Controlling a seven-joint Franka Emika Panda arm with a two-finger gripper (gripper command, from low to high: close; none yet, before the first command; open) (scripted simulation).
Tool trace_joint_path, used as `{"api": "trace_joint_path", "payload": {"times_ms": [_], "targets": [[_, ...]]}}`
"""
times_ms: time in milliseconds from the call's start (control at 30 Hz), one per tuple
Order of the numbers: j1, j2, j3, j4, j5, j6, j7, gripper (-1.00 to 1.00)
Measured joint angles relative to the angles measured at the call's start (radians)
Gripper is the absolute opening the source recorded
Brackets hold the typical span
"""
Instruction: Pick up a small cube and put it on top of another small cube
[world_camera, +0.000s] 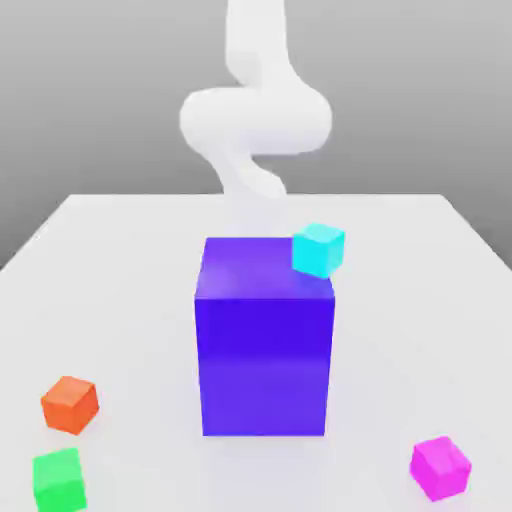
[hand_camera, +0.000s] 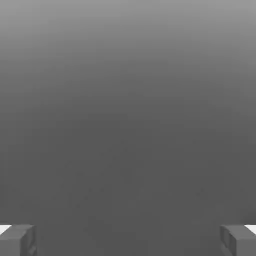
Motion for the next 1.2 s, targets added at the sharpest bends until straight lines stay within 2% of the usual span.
{"api": "trace_joint_path", "payload": {"times_ms": [567,733,933,1067,1100,1200], "targets": [[0.022,0.623,0.214,-0.043,-0.177,0.202,0.184,0.00],[0.075,0.802,0.232,-0.057,-0.211,0.263,0.225,0.00],[0.121,1.007,0.264,-0.074,-0.208,0.344,0.242,0.00],[0.181,1.151,0.203,-0.048,-0.266,0.444,0.289,0.00],[0.198,1.184,0.183,-0.041,-0.282,0.469,0.301,-1.00],[0.198,1.184,0.183,-0.041,-0.282,0.469,0.301,-1.00]]}}
